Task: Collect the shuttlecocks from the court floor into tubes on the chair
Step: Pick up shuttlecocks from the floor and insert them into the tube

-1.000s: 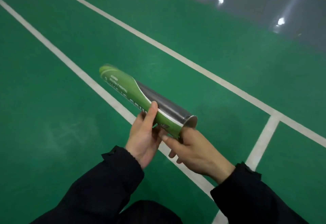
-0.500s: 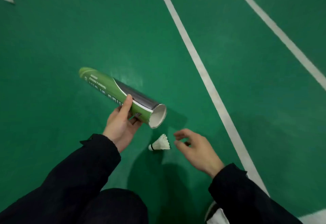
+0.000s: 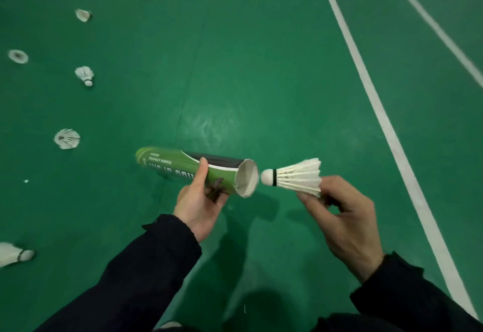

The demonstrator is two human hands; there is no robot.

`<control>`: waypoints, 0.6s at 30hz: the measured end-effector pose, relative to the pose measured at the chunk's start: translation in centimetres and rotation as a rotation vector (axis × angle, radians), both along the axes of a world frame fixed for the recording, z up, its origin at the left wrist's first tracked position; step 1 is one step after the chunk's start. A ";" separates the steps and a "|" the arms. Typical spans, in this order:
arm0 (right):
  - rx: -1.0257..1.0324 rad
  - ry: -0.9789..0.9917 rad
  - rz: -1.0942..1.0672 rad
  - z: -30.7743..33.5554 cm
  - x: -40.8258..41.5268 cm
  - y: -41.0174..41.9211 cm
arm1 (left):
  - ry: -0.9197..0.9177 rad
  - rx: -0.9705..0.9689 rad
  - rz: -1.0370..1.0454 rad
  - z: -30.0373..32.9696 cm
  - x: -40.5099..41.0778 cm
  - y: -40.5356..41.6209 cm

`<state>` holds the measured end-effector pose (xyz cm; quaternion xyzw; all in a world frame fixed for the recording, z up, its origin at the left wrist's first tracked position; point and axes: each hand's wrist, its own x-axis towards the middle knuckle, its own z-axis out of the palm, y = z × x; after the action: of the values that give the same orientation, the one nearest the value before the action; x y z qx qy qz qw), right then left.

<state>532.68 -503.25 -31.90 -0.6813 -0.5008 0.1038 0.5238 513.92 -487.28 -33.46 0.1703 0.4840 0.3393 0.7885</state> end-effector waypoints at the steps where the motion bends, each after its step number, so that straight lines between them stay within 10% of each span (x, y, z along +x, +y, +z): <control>1: -0.014 -0.110 0.017 0.4 -1.2 1.5 | -0.038 -0.003 0.000 0.1 -0.2 0.5; 6: -0.166 -0.471 0.278 1.8 -6.8 6.9 | -0.118 -0.010 0.048 2.6 -3.7 1.7; 18: -0.774 -0.304 0.772 7.8 -17.9 21.8 | -0.181 0.098 0.193 4.6 -15.1 10.2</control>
<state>514.82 -481.42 -24.11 -0.5983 -0.7089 0.3643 0.0820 498.82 -477.06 -28.88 0.1301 0.4077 0.4506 0.7834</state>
